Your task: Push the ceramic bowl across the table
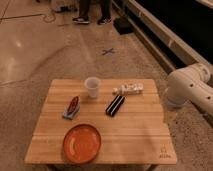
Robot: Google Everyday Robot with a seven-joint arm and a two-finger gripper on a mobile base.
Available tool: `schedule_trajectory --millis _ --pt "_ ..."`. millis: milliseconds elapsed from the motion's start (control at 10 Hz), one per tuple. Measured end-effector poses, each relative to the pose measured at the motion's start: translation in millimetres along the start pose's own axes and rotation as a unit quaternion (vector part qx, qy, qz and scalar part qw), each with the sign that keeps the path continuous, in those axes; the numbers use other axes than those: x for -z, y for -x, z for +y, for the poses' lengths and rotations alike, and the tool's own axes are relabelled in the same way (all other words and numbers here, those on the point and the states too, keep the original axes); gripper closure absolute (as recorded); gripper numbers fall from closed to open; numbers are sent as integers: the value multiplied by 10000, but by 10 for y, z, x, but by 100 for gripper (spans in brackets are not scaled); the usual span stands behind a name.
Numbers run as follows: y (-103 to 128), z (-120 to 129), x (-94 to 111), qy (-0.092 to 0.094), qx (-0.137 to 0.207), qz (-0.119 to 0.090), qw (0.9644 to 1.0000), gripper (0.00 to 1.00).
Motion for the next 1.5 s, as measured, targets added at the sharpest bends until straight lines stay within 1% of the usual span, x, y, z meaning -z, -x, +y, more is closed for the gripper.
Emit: schedule_trajectory --millis 400,500,600,800,1000,1100,1300,1400,1500 --pt "0 0 0 0 0 0 10000 35" --pt "28 21 0 11 62 4 10000 35" --pt "117 49 1 38 192 16 9998 35" --pt "392 86 1 71 461 24 9989 35" --pt "441 113 8 98 534 45 9985 35" --pt "482 196 -39 157 679 75 9975 35" --pt "756 307 -130 181 927 68 9955 35" --pt "1027 394 -190 205 1105 67 9936 35" --pt "1211 469 -237 232 1252 63 9918 35"
